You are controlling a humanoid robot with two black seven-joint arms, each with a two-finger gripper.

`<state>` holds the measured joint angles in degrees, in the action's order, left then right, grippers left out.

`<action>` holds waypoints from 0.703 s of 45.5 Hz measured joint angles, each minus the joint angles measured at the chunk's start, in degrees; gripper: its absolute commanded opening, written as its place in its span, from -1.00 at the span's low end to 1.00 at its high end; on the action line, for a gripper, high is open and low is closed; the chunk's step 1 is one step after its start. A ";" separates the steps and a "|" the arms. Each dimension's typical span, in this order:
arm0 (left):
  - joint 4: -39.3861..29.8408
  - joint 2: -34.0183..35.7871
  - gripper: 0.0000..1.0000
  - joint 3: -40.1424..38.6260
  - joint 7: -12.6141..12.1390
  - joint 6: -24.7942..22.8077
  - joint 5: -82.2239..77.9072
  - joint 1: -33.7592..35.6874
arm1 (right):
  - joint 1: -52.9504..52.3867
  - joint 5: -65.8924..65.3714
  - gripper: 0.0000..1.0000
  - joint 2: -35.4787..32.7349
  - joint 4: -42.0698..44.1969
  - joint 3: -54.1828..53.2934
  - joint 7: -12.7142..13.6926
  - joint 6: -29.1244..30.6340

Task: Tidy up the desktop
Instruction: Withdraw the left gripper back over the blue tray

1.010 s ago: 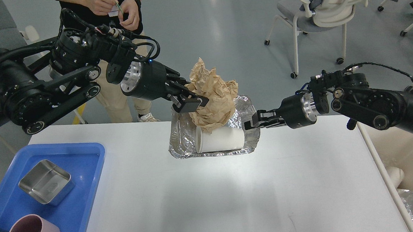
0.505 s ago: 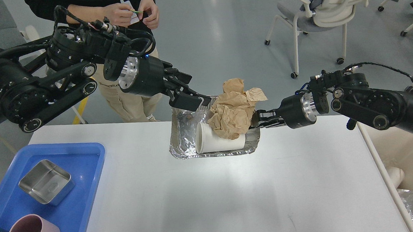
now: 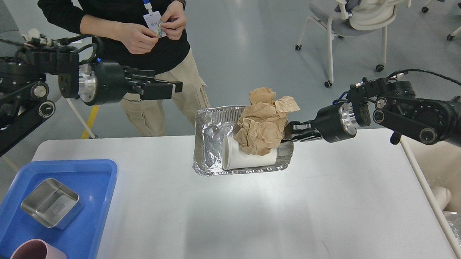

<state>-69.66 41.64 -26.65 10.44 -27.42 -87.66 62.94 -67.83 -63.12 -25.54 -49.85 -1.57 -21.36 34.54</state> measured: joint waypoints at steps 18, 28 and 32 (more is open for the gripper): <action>-2.47 -1.48 0.94 -37.24 -1.71 9.88 10.51 -36.94 | 0.83 0.01 -1.00 -3.82 -0.75 -0.66 0.00 -0.09; -2.48 -6.96 0.94 -46.60 -2.27 10.87 22.35 -48.37 | 0.85 0.09 -1.00 -5.71 -1.79 -0.84 0.00 -0.13; -2.26 -9.37 0.94 -48.13 -2.34 12.31 28.89 -51.69 | 0.86 0.10 -1.00 -6.21 -2.03 -0.88 0.00 -0.23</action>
<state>-71.91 32.27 -74.78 8.10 -15.11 -58.77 11.25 -66.97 -63.02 -31.75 -51.88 -2.45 -21.36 34.31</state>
